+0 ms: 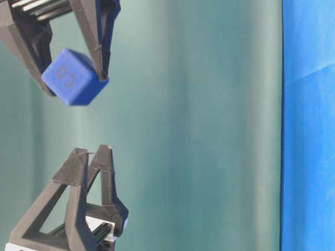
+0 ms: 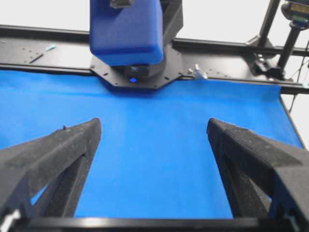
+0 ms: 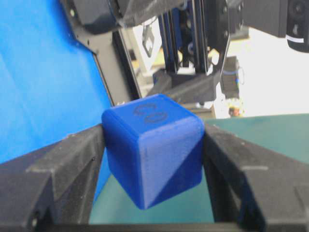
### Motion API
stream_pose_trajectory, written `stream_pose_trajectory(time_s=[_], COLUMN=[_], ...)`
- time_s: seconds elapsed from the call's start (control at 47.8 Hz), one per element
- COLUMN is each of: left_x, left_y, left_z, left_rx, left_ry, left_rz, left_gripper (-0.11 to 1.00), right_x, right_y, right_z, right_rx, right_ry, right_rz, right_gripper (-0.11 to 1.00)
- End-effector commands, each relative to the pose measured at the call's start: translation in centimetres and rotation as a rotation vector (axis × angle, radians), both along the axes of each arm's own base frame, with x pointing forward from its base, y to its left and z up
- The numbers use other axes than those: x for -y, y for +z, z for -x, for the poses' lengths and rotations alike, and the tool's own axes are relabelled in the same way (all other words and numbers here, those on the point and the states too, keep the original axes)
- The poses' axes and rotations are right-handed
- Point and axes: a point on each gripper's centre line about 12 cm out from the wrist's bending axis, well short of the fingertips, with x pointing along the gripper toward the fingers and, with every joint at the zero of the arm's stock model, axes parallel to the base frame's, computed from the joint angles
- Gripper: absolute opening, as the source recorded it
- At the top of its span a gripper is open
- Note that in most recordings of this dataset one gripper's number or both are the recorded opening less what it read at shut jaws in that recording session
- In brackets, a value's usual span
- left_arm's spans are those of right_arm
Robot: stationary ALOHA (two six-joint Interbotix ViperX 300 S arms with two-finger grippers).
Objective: Handover the blue block to the right arm after grasping it with the left arm, then place it in the designated position.
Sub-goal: 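Open the left gripper and pull the cube away with the right gripper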
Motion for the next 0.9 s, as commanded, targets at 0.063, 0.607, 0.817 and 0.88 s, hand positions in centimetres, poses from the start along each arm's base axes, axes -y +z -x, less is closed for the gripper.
stream_pose_trajectory(time_s=[0.063, 0.607, 0.817, 0.88], left_x=[0.1, 0.1, 0.1, 0.1], left_y=[1.1, 1.0, 0.9, 1.0], left_z=[0.2, 0.2, 0.2, 0.2], left_rx=[0.035, 0.028, 0.025, 0.027], left_ry=[-0.002, -0.003, -0.003, -0.003], left_rz=[-0.004, -0.021, -0.021, -0.021], left_gripper=[0.93, 0.93, 0.93, 0.93], right_x=[-0.2, -0.3, -0.7, -0.6], right_y=[1.0, 0.8, 1.1, 1.3], right_z=[0.4, 0.9, 2.2, 2.7], right_rx=[0.025, -0.011, -0.018, -0.015], right_ry=[0.002, -0.145, -0.195, -0.214], right_rz=[-0.006, -0.7, -0.953, -1.013], right_gripper=[0.52, 0.52, 0.52, 0.52])
